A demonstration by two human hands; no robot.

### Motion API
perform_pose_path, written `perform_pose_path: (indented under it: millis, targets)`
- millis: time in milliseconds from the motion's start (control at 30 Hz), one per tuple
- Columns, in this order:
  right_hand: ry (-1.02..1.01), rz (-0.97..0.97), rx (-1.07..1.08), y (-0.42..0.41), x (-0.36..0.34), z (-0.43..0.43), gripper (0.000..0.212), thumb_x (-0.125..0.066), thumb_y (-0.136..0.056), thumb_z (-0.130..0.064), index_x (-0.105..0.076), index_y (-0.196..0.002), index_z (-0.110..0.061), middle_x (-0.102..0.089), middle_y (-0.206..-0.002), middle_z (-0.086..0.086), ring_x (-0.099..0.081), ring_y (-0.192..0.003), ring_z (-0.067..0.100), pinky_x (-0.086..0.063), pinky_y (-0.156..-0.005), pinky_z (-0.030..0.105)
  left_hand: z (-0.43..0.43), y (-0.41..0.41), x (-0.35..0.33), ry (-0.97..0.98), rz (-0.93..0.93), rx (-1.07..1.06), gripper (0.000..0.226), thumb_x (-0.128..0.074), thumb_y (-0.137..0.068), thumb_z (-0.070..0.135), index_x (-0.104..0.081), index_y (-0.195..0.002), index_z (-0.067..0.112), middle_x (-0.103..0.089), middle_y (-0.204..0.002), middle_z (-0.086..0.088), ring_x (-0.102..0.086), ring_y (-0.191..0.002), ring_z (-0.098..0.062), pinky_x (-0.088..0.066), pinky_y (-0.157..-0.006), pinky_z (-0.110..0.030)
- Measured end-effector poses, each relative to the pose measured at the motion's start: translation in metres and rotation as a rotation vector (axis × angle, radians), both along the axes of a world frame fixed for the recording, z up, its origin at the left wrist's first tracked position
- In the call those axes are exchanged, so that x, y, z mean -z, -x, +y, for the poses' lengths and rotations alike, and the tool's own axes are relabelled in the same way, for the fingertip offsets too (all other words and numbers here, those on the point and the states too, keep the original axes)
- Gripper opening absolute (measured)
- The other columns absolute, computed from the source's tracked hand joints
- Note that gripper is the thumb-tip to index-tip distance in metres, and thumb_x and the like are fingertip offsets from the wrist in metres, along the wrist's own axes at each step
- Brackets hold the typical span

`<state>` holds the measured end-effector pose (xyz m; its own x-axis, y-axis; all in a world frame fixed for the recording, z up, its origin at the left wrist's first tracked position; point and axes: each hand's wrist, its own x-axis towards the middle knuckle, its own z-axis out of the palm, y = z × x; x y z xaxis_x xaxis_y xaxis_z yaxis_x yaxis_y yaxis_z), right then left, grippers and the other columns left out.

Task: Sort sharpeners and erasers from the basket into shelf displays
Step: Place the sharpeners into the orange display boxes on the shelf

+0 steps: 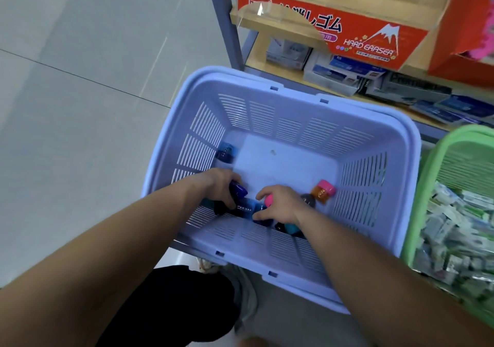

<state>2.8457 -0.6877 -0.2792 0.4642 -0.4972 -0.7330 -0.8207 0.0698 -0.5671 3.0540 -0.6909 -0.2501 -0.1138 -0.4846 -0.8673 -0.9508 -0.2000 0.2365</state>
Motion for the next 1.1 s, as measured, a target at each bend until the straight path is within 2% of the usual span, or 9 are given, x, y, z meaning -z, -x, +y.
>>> perform_pose_path:
  millis: [200, 367, 500, 633, 767, 833, 933, 1000, 1100]
  targets:
    - [-0.015, -0.031, 0.089, -0.001, -0.001, -0.004, 0.03, -0.09, -0.068, -0.021, -0.071, -0.09, -0.029, -0.062, -0.106, -0.004, -0.059, -0.098, 0.017, -0.044, -0.076, 0.024, 0.003, 0.0, 0.003, -0.065, 0.056, -0.071, 0.055, -0.09, -0.066, 0.031, -0.059, -0.112, 0.032, -0.064, -0.114, 0.004, -0.062, -0.102, -0.018, -0.047, -0.083, -0.024]
    - [0.039, -0.056, 0.239, -0.002, -0.012, -0.015, 0.035, -0.09, -0.065, -0.017, -0.073, -0.094, -0.024, -0.065, -0.102, -0.003, -0.06, -0.093, 0.016, -0.044, -0.075, 0.022, 0.011, 0.001, -0.002, 0.053, 0.101, -0.146, 0.054, -0.09, -0.067, 0.023, -0.064, -0.114, 0.024, -0.067, -0.107, 0.001, -0.064, -0.098, -0.02, -0.051, -0.085, -0.027]
    - [0.134, -0.153, 0.396, -0.006, -0.044, -0.039, 0.037, -0.088, -0.064, -0.012, -0.074, -0.097, -0.02, -0.065, -0.098, -0.003, -0.061, -0.088, 0.013, -0.047, -0.071, 0.021, -0.004, 0.007, -0.028, 0.159, 0.239, -0.406, 0.04, -0.085, -0.071, 0.006, -0.064, -0.104, 0.018, -0.072, -0.093, -0.009, -0.067, -0.082, -0.021, -0.055, -0.081, -0.032]
    - [0.267, -0.236, 0.54, -0.007, -0.1, -0.06, 0.036, -0.088, -0.063, -0.013, -0.072, -0.092, -0.025, -0.069, -0.089, -0.004, -0.062, -0.075, 0.014, -0.048, -0.059, 0.022, -0.021, 0.014, -0.089, 0.212, 0.416, -0.663, 0.036, -0.083, -0.073, -0.005, -0.061, -0.1, 0.004, -0.067, -0.083, -0.016, -0.067, -0.083, -0.03, -0.056, -0.092, -0.053]
    - [0.339, -0.37, 0.576, 0.017, -0.178, -0.056, 0.034, -0.088, -0.068, -0.014, -0.07, -0.093, -0.026, -0.069, -0.093, -0.008, -0.063, -0.073, 0.008, -0.049, -0.061, 0.015, -0.022, 0.028, -0.175, 0.245, 0.511, -0.682, 0.031, -0.08, -0.081, 0.002, -0.065, -0.109, -0.004, -0.074, -0.096, -0.023, -0.073, -0.085, -0.032, -0.059, -0.088, -0.048]
    - [0.349, -0.421, 0.542, 0.038, -0.22, -0.046, 0.032, -0.09, -0.069, -0.014, -0.071, -0.092, -0.026, -0.071, -0.093, -0.009, -0.064, -0.072, 0.005, -0.05, -0.064, 0.018, -0.014, 0.04, -0.222, 0.247, 0.584, -0.661, 0.023, -0.078, -0.085, 0.005, -0.066, -0.103, -0.003, -0.075, -0.092, -0.021, -0.075, -0.087, -0.034, -0.062, -0.077, -0.042]
    - [0.369, -0.478, 0.502, 0.075, -0.283, -0.027, 0.031, -0.091, -0.068, -0.012, -0.073, -0.089, -0.025, -0.073, -0.093, -0.011, -0.064, -0.071, 0.001, -0.053, -0.069, 0.021, 0.005, 0.069, -0.281, 0.308, 0.671, -0.668, 0.016, -0.077, -0.086, 0.008, -0.066, -0.095, 0.001, -0.073, -0.081, -0.016, -0.075, -0.073, -0.022, -0.058, -0.061, -0.026]
    - [0.385, -0.515, 0.511, 0.102, -0.319, -0.014, 0.03, -0.09, -0.07, -0.009, -0.074, -0.092, -0.023, -0.074, -0.097, -0.008, -0.068, -0.078, 0.007, -0.057, -0.076, 0.025, 0.015, 0.093, -0.308, 0.39, 0.694, -0.669, 0.02, -0.078, -0.085, 0.013, -0.066, -0.095, 0.0, -0.075, -0.078, -0.008, -0.074, -0.069, -0.017, -0.057, -0.063, -0.026]
    - [0.437, -0.551, 0.512, 0.139, -0.358, 0.005, 0.03, -0.088, -0.073, -0.007, -0.075, -0.096, -0.022, -0.075, -0.101, -0.007, -0.07, -0.094, 0.009, -0.054, -0.092, 0.027, 0.023, 0.127, -0.331, 0.487, 0.736, -0.669, 0.019, -0.08, -0.084, 0.022, -0.073, -0.097, 0.01, -0.078, -0.082, -0.002, -0.073, -0.074, -0.014, -0.057, -0.077, -0.029]
